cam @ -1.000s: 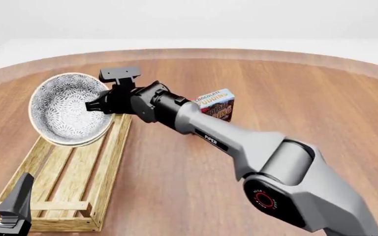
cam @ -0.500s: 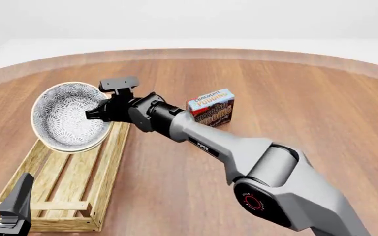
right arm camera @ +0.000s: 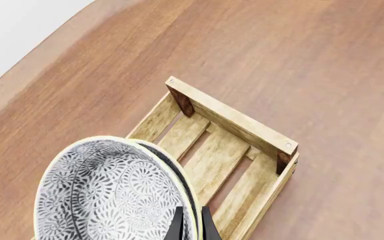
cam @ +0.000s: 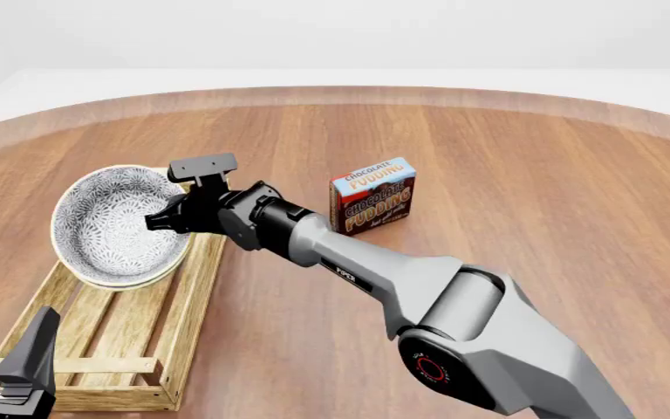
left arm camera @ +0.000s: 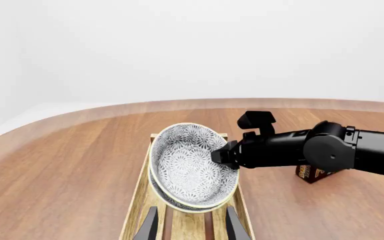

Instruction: Stack the left bowl on the right bowl and place them in the tray.

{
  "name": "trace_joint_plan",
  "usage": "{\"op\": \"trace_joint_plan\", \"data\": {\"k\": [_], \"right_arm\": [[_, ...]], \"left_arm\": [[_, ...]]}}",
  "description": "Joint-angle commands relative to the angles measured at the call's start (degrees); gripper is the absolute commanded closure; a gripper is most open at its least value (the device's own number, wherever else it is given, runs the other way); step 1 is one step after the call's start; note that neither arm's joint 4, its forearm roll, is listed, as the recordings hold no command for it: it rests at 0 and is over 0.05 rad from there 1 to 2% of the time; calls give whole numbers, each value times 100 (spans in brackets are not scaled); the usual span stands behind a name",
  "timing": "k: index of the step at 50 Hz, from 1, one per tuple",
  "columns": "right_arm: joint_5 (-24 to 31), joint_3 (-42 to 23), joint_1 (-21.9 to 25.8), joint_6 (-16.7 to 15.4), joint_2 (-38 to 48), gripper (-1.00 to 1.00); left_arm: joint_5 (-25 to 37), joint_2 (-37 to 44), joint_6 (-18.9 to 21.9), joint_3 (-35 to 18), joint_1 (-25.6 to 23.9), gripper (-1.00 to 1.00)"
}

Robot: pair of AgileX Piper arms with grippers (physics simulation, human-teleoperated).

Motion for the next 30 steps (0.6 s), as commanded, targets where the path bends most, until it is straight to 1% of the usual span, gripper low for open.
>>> {"op": "trace_joint_plan", "data": {"k": [1, 12, 19, 30], "right_arm": [[-3, -135, 50, 29, 86, 100], [-77, -21, 120, 53, 110, 100], [-43, -79, 127, 38, 196, 100], [127, -285, 143, -106, 387, 100]], "left_arm": [[0, 0, 0, 0, 0, -100], [0, 0, 0, 0, 0, -100], [0, 0, 0, 0, 0, -100], [0, 0, 0, 0, 0, -100]]}}
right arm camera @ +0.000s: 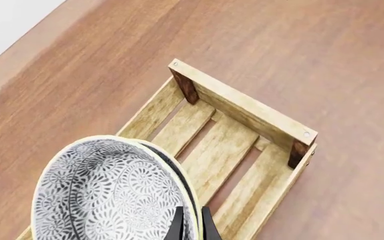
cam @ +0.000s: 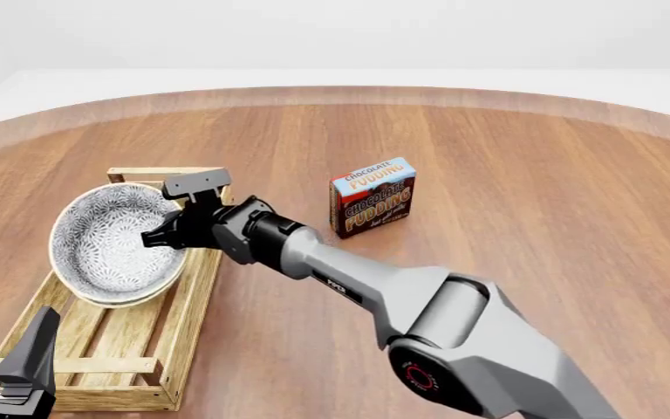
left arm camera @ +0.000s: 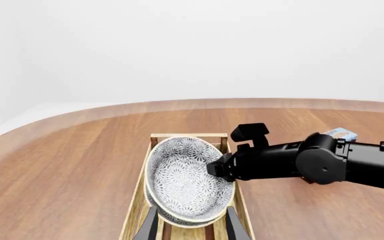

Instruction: Stack the left bowl on the right bowl and place them in the tray.

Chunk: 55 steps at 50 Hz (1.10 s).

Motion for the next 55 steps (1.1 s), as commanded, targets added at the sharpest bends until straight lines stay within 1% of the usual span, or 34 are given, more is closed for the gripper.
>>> {"op": "trace_joint_plan", "data": {"k": [1, 10, 11, 38, 55], "right_arm": [[116, -202, 29, -87, 142, 100], [193, -305, 42, -186, 215, 100], [205, -308, 31, -201, 212, -100], [178, -183, 20, -188, 65, -100], [339, -1, -125, -278, -345, -100]], "left_arm": [[0, 0, 0, 0, 0, -100], [0, 0, 0, 0, 0, -100], [0, 0, 0, 0, 0, -100], [0, 0, 0, 0, 0, -100], [0, 0, 0, 0, 0, -100]]}}
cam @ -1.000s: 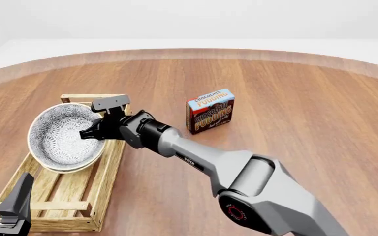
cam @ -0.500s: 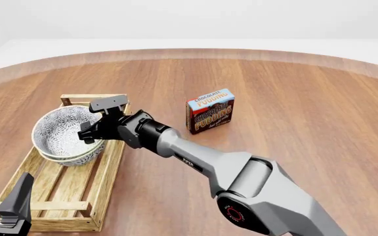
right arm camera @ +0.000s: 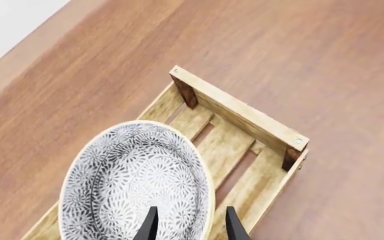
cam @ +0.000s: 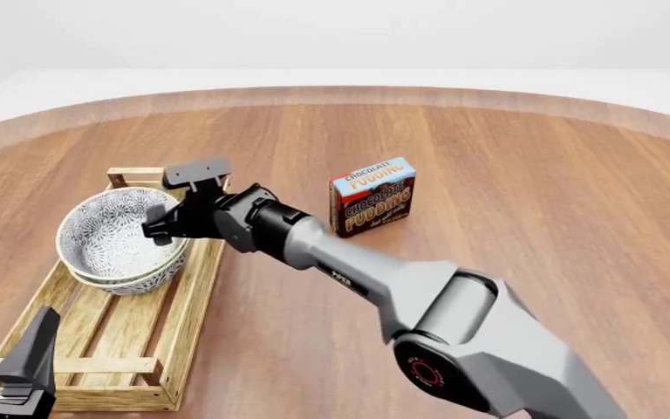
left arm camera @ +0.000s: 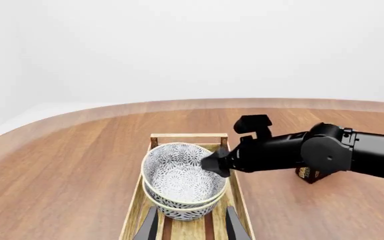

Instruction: Stack the left bowl on the right bowl and place them in the tray.

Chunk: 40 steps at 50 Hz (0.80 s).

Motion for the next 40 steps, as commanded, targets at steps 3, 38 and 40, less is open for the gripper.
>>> {"op": "trace_joint_plan", "data": {"k": [3, 38, 40], "right_arm": [[76, 176, -61, -56, -318, -100], [-313, 2085, -217, -815, -2855, -100], [-393, 2266, -209, -838, -3023, -100]], "left_arm": [[0, 0, 0, 0, 0, -100], [0, 0, 0, 0, 0, -100], [0, 0, 0, 0, 0, -100]]}}
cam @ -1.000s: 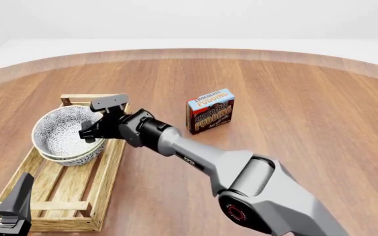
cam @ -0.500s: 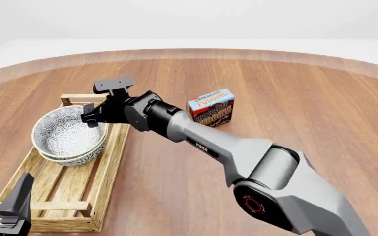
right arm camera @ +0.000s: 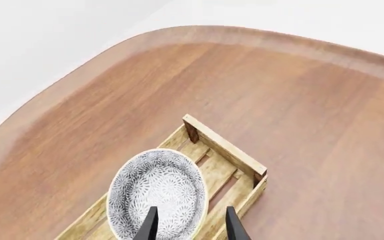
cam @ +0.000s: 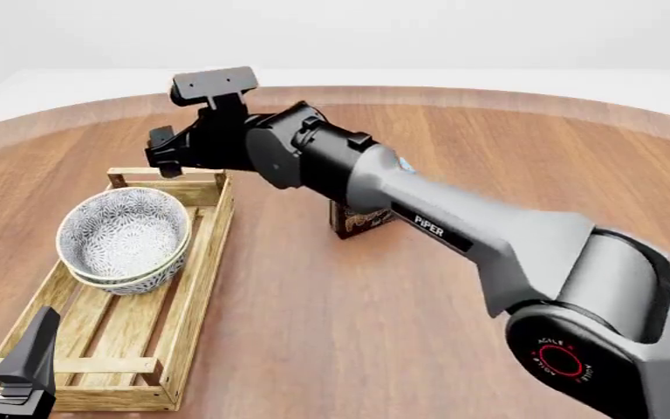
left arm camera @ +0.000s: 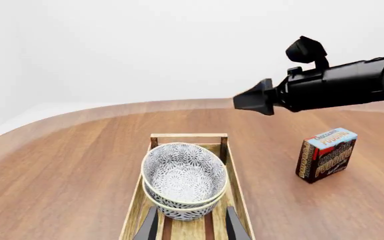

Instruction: Stack the left bowl on the right bowl and place them in the tray.

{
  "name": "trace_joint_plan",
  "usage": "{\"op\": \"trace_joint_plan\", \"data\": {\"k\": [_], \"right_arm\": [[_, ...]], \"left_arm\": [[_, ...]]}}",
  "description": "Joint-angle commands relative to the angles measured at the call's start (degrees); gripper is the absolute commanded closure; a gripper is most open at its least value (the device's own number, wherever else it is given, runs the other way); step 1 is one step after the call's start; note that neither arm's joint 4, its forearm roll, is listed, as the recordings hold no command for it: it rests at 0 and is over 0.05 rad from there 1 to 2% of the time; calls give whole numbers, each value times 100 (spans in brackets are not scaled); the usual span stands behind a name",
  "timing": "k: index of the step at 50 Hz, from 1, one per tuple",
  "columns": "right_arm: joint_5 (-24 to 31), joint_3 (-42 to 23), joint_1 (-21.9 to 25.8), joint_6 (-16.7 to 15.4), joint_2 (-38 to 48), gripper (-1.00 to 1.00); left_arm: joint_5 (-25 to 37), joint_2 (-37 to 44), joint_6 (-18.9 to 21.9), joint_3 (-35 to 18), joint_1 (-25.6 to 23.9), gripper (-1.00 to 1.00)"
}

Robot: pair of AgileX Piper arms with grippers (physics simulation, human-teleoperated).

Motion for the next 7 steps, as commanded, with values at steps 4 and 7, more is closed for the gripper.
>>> {"op": "trace_joint_plan", "data": {"k": [4, 7], "right_arm": [[-634, 1339, -75, -240, -1348, -100], [-783, 1681, -107, -356, -1692, -100]], "left_arm": [[0, 0, 0, 0, 0, -100], [0, 0, 0, 0, 0, -100]]}}
